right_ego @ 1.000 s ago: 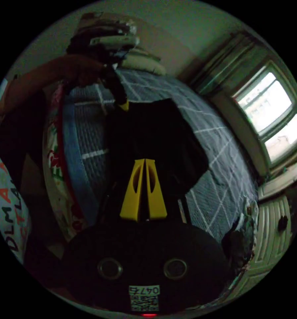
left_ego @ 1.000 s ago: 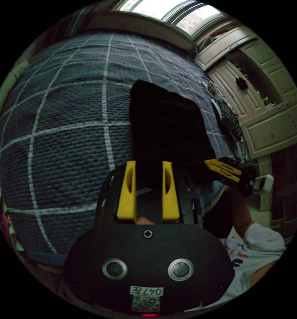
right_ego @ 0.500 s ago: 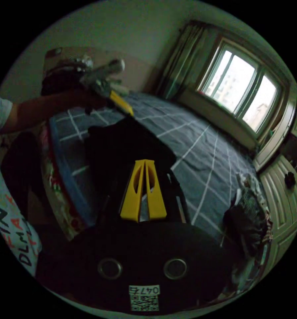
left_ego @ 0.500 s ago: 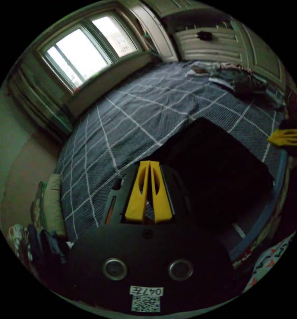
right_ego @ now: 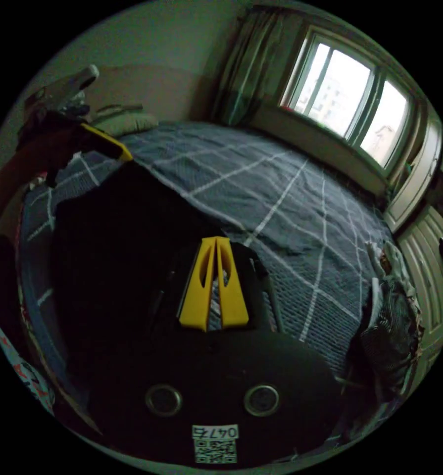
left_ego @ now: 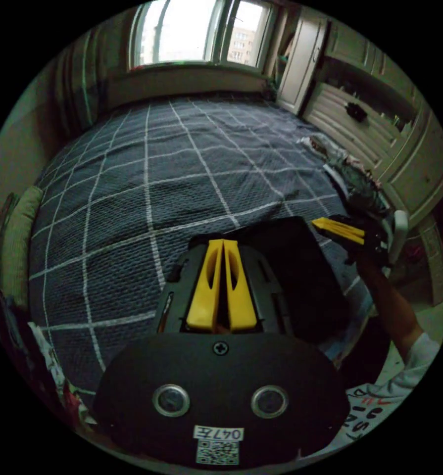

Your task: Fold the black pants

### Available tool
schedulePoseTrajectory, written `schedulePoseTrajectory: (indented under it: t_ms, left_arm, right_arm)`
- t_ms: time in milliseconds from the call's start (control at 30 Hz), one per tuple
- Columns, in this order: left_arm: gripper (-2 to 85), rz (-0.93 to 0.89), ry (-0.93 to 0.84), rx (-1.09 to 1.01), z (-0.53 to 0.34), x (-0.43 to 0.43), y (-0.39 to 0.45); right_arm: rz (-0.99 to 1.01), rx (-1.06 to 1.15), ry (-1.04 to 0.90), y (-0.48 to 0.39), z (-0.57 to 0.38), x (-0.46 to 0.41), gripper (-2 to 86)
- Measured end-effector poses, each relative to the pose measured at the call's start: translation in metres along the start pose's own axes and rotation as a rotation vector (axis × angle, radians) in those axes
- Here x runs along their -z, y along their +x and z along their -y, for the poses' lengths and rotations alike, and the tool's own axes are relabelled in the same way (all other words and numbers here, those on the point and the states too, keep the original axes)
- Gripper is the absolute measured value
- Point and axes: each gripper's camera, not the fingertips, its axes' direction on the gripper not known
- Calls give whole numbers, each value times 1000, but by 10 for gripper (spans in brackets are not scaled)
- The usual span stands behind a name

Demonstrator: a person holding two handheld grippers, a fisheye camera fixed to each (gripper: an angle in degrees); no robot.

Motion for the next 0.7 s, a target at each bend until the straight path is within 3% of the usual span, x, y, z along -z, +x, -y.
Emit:
schedulePoseTrajectory:
  t_ms: [67,200,400,533,600,700]
  left_arm:
    - [-10,-35,-8,5,-16,27,-2]
    - [-10,-83,-113,-55,-60,43,5]
    - [-4,-63,-261,-12,-88,16,-5]
    - [48,-42,-168,92,-83,69,-20]
    - [143,-20,-103,101,-83,106,-29]
    - [175,-14,-137,132,-83,119,-47]
  right_arm:
    - [90,5,136,-2,-4,38,-5]
    - [282,85,123,-28,-21,75,-5]
    - [323,154,-177,-87,-57,54,-6]
    - [202,152,-78,-91,-41,70,-1]
    - [108,96,3,-80,-26,82,7]
    - [44,12,76,-59,-1,74,55]
